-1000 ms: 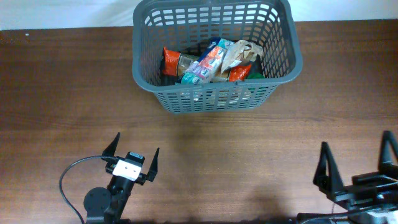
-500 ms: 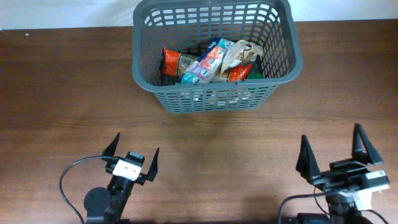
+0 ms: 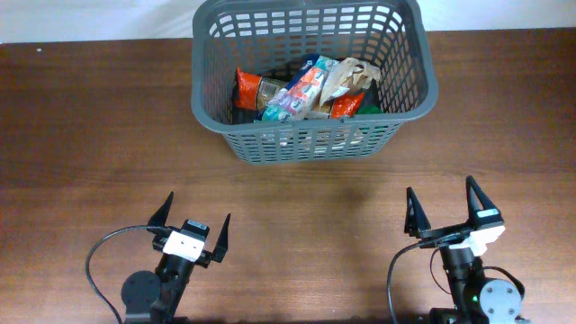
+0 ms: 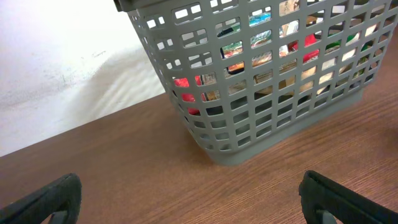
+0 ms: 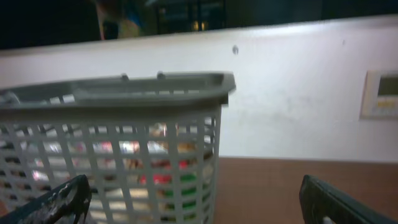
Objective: Pack container
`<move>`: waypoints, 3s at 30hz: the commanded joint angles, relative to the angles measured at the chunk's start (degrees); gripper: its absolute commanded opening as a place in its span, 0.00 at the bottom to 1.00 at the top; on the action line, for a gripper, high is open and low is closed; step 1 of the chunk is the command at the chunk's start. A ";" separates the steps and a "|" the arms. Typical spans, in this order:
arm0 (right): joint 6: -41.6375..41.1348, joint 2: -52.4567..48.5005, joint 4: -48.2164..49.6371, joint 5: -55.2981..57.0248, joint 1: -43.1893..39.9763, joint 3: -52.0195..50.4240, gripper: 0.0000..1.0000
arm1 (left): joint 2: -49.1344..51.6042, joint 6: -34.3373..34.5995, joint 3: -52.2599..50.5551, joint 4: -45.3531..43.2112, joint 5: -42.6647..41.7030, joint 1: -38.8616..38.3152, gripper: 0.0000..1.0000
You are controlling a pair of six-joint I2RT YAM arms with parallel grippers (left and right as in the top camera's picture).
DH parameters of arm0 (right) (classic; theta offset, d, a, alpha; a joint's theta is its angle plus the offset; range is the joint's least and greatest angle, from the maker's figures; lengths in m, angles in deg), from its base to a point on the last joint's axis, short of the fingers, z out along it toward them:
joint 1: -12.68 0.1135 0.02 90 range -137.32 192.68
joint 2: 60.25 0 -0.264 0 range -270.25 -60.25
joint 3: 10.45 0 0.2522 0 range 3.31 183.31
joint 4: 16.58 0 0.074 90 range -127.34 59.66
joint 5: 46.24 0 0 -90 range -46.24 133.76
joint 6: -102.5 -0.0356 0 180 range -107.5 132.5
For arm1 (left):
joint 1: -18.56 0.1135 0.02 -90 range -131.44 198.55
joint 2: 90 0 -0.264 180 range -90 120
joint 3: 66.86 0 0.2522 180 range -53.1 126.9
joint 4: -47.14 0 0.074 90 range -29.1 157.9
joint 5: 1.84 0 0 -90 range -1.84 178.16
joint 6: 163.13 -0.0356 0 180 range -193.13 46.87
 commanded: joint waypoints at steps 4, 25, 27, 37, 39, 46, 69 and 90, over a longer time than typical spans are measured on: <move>-0.26 0.72 0.24 -0.72 0.61 -2.75 0.99 | -0.55 -0.85 -0.79 -0.20 0.22 0.31 0.99; 1.25 0.72 -11.15 -1.07 0.63 -3.67 0.99 | -0.55 -0.85 -0.81 -0.20 0.22 0.31 0.99; 1.22 0.72 -11.10 -1.20 0.63 -3.67 0.99 | -0.55 -0.85 -0.79 -0.20 0.22 0.31 0.99; 1.25 0.72 -10.99 -1.16 0.63 -3.67 0.99 | -0.55 -0.85 -0.79 -0.22 0.22 0.31 0.99; 1.25 0.72 -10.99 -1.16 0.63 -3.67 0.99 | -0.55 -0.85 -0.81 -0.20 0.22 0.31 0.99; 1.25 0.68 -10.99 -1.16 0.61 -3.67 0.99 | -0.55 -0.87 -0.79 -0.20 0.22 0.31 0.99; 1.25 0.68 -10.99 -1.16 0.61 -3.67 0.99 | -0.55 -0.87 -0.79 -0.20 0.22 0.31 0.99; 1.25 0.68 -10.99 -1.16 0.61 -3.67 0.99 | -0.55 -0.85 -0.79 -0.22 0.22 0.31 0.99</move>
